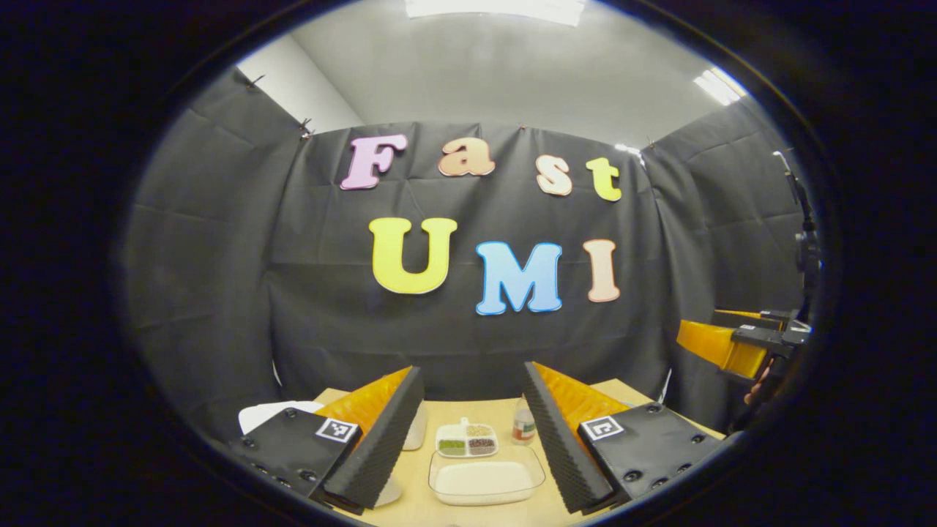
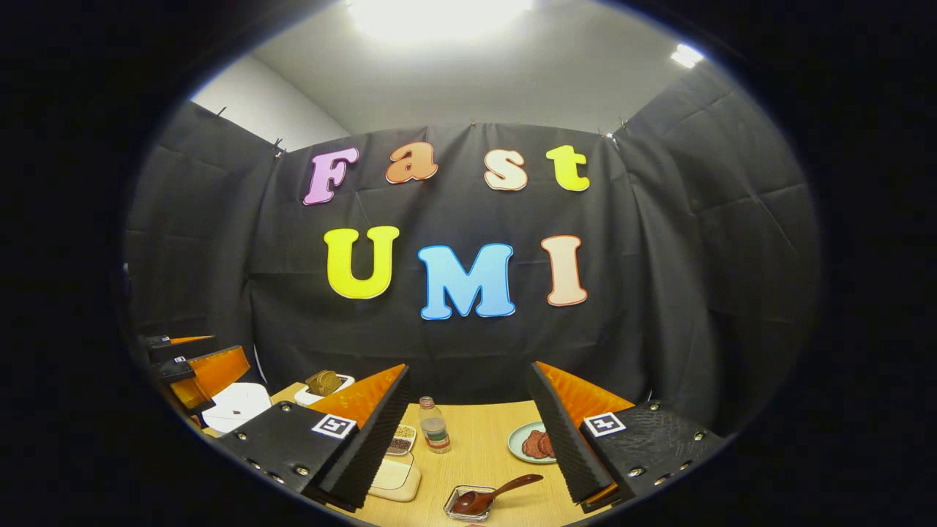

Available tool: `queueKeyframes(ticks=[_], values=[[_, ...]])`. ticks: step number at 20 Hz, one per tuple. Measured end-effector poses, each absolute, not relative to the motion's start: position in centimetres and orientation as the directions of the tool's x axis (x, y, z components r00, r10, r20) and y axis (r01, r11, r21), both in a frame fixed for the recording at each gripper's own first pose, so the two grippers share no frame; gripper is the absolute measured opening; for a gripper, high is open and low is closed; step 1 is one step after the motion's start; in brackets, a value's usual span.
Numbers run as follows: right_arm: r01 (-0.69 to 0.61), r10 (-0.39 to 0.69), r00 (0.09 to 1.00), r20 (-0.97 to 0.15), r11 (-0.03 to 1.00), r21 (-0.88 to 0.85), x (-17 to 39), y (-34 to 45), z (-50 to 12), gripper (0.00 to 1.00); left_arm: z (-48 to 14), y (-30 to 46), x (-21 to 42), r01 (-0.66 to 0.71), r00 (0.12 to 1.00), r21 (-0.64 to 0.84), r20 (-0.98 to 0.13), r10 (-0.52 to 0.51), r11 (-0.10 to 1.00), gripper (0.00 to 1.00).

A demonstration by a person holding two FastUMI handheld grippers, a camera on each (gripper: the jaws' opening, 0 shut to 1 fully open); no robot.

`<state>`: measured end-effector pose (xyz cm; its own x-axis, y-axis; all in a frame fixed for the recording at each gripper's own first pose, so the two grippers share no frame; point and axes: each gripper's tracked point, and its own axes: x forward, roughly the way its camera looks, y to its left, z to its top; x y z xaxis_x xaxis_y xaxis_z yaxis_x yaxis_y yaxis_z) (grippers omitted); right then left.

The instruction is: Close the left gripper, press the button to open the rice cooker; take a wooden spoon from the chopstick holder with the right hand, scoop a spoonful of rice and pour it into the rice cooker, then put the wooden spoon back into the chopstick holder.

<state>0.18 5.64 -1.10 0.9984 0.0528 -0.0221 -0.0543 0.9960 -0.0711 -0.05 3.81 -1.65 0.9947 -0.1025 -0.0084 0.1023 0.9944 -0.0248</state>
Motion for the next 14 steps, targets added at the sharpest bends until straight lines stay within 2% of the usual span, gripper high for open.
queueKeyframes(ticks=[5, 10, 11, 12, 14], values=[[-0.083, 0.079, 0.996, -0.051, 0.994, -0.075, 0.5, 7.1, -2.3, 0.97, -4.3, 5.9, 0.3, 0.101, 0.991, -0.036, -0.085, -0.104, 0.994, 0.92], [-0.104, 0.096, 0.991, -0.090, 0.991, -0.084, 0.8, 8.2, -3.9, 0.98, -8.9, 12.2, 1.3, 0.016, 0.977, -0.043, -0.210, -0.025, 0.999, 0.22], [-0.107, 0.099, 0.990, -0.098, 0.991, -0.084, 0.9, 8.4, -4.2, 0.98, -10.3, 13.4, 1.1, -0.002, 0.970, -0.050, -0.243, -0.010, 0.999, 0.17], [-0.109, 0.100, 0.989, -0.106, 0.991, -0.082, 1.0, 8.6, -4.6, 0.97, -11.3, 14.1, 1.5, 0.005, 0.959, -0.079, -0.282, -0.027, 0.997, 0.07], [-0.113, 0.102, 0.987, -0.124, 0.990, -0.084, 1.2, 8.9, -5.3, 0.98, -13.8, 16.6, 2.0, -0.025, 0.935, -0.110, -0.355, -0.016, 0.994, 0.09]])
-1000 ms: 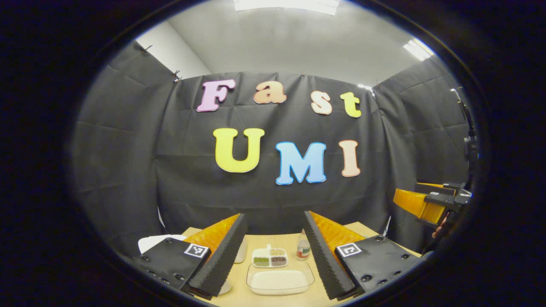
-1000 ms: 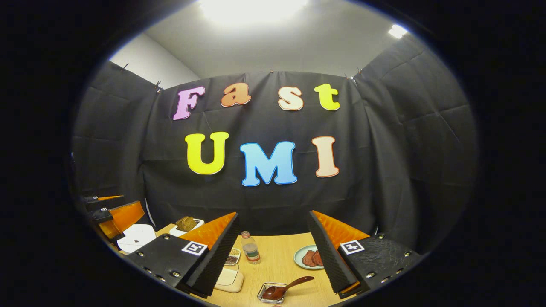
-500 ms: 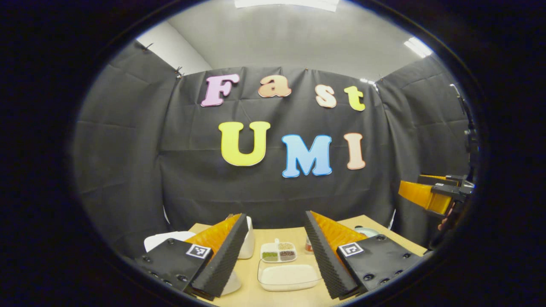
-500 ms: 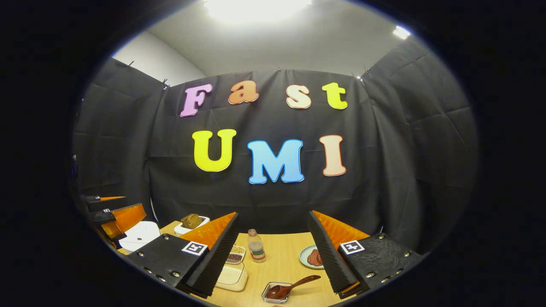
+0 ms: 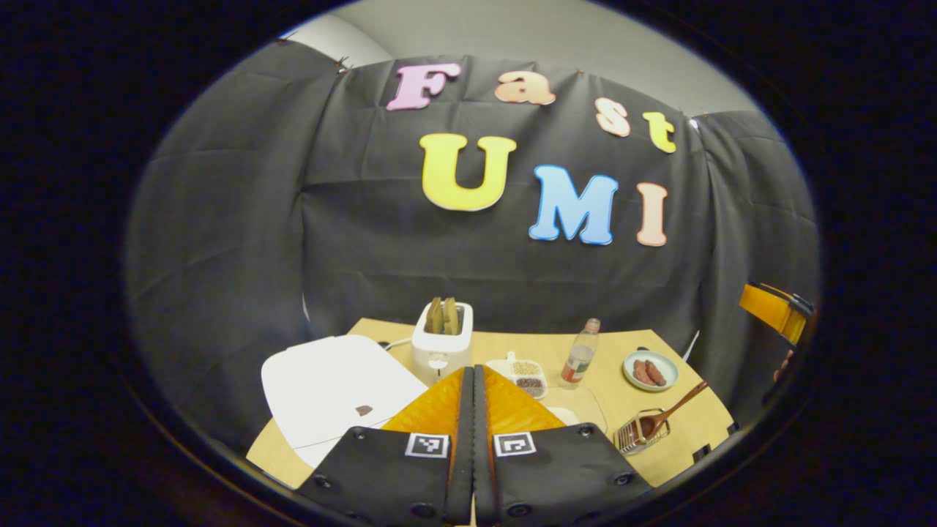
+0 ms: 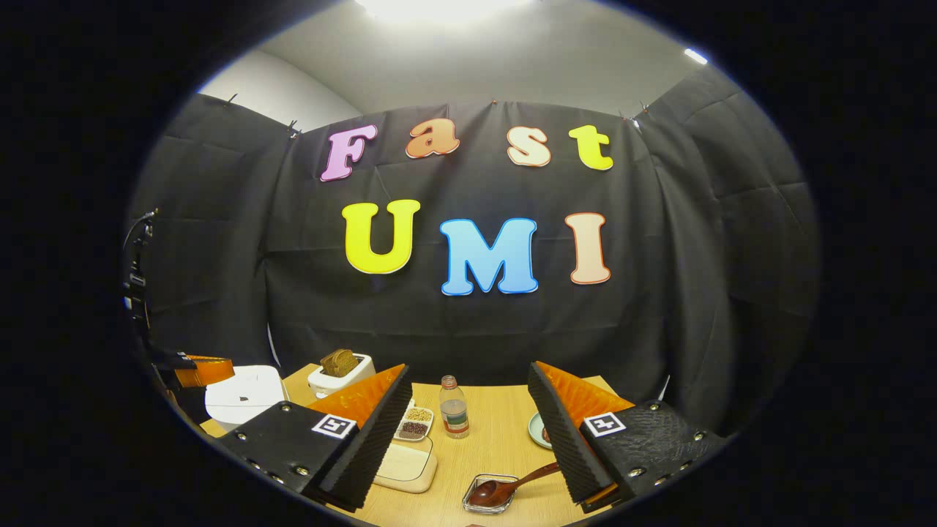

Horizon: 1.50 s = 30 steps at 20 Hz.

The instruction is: Close the left gripper, press the button to open the rice cooker; take a wooden spoon from the chopstick holder with the right hand, scoop a spoonful of rice and pour it into the rice cooker, then put the wooden spoon back into the chopstick holder.

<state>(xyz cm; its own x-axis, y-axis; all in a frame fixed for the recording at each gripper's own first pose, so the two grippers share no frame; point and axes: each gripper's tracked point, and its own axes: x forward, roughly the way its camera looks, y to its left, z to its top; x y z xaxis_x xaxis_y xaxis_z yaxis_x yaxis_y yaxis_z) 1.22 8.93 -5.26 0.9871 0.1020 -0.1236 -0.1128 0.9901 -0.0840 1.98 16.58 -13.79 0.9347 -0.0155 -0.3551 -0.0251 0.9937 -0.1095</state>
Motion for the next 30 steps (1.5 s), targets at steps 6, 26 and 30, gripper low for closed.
queueKeyframes(ticks=[6, 26, 30], values=[[-0.119, 0.104, 0.982, -0.158, 0.989, -0.085, 1.9, 9.7, -6.7, 0.98, -22.7, 25.5, 2.9, -0.185, 0.833, -0.127, -0.547, 0.086, 0.975, 0.09], [-0.130, 0.115, 0.982, -0.151, 0.987, -0.093, 3.6, 9.6, -6.4, 0.98, -12.7, 29.4, 6.2, -0.265, 0.907, 0.043, -0.329, 0.264, 0.963, 0.46], [-0.132, 0.119, 0.982, -0.150, 0.988, -0.084, 3.2, 8.9, -6.2, 0.98, -7.6, 26.6, 5.4, -0.235, 0.950, 0.020, -0.207, 0.234, 0.972, 0.80]])
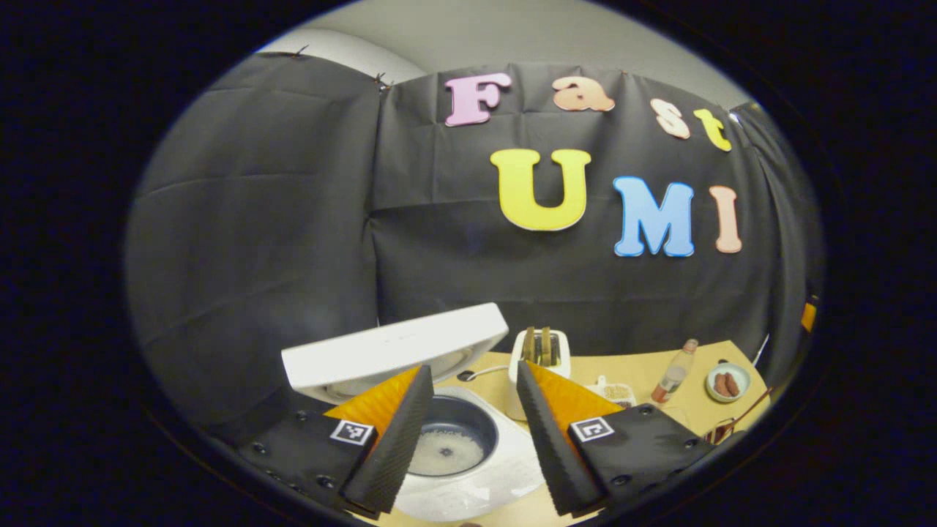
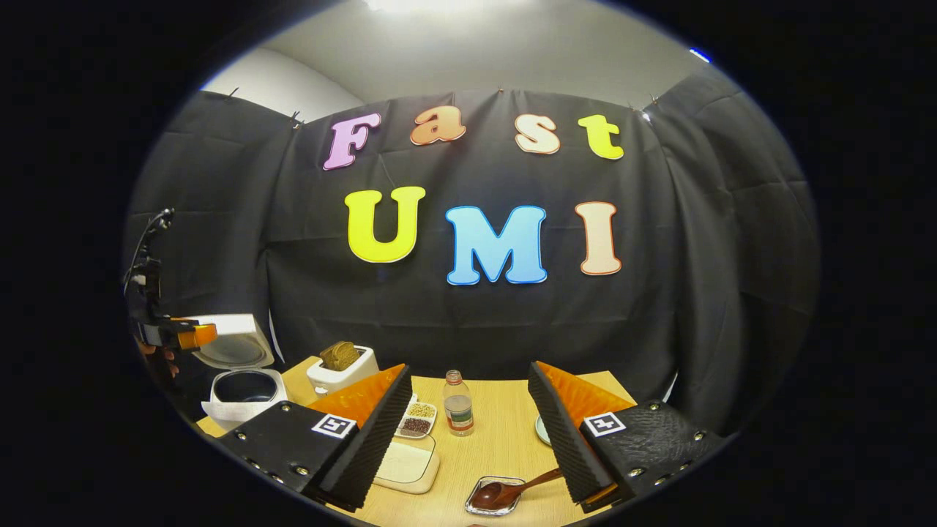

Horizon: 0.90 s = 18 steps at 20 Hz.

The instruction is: Close the left gripper, press the button to open the rice cooker; take a wooden spoon from the chopstick holder with the right hand, scoop a spoonful of rice and pour it into the rice cooker, then put the wooden spoon back into the chopstick holder.

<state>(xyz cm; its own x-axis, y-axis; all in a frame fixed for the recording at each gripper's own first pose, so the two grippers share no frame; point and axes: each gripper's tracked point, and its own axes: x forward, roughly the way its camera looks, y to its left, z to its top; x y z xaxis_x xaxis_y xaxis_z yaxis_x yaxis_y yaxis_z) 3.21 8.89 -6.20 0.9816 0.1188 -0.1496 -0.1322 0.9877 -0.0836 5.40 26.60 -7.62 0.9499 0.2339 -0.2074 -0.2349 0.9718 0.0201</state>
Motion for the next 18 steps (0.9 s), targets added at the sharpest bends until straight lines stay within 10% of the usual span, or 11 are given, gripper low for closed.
queueKeyframes(ticks=[2, 18], values=[[-0.120, 0.106, 0.983, -0.151, 0.989, -0.083, 2.9, 7.9, -6.3, 0.97, -5.9, 24.8, 4.6, -0.215, 0.965, 0.003, -0.152, 0.214, 0.977, 0.95], [0.097, -0.086, 0.947, -0.310, 0.995, 0.022, 2.6, -1.6, -14.1, 0.98, -4.0, 11.1, 1.7, 0.003, 0.998, 0.005, -0.062, -0.002, 1.000, 0.92]])
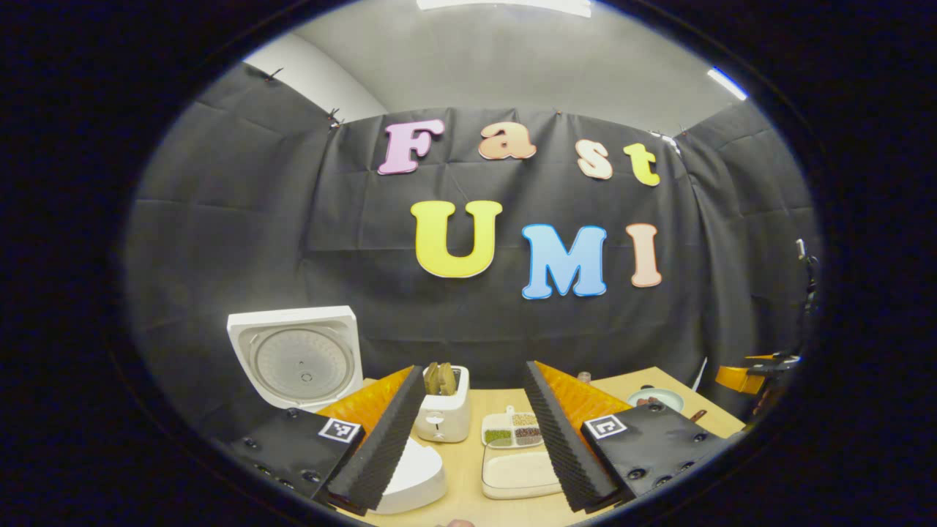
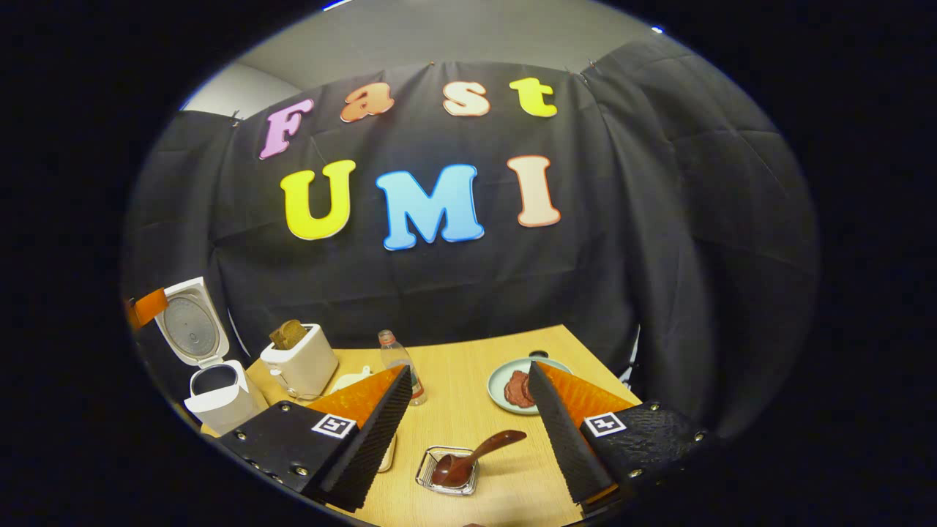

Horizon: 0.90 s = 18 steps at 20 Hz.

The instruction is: Close the left gripper, press the button to open the rice cooker; take a wooden spoon from the chopstick holder with the right hand, scoop a spoonful of rice and pour it into the rice cooker, then put the wooden spoon back into the chopstick holder.

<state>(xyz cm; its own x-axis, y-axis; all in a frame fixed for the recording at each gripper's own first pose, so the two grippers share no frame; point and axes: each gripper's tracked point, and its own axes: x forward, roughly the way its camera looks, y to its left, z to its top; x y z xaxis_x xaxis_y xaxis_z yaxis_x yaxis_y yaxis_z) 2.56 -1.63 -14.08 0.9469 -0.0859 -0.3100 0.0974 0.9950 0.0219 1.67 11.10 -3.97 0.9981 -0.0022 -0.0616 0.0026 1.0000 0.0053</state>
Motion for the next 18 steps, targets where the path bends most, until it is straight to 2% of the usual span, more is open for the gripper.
queueKeyframes(ticks=[10, 14, 18], values=[[0.226, -0.150, 0.847, -0.509, 0.970, 0.090, 4.4, -5.4, -25.3, 0.97, -5.9, 8.4, 1.2, 0.013, 0.993, 0.040, -0.122, -0.008, 0.999, 0.92], [0.253, -0.112, 0.806, -0.581, 0.953, 0.168, 5.7, -5.1, -28.8, 0.90, -6.8, 9.0, 1.1, -0.010, 0.988, 0.059, -0.151, 0.019, 0.998, 0.92], [0.234, -0.052, 0.806, -0.589, 0.943, 0.237, 7.1, -4.2, -29.9, 0.72, -6.5, 9.6, 0.7, -0.033, 0.987, 0.070, -0.153, 0.044, 0.997, 0.95]])
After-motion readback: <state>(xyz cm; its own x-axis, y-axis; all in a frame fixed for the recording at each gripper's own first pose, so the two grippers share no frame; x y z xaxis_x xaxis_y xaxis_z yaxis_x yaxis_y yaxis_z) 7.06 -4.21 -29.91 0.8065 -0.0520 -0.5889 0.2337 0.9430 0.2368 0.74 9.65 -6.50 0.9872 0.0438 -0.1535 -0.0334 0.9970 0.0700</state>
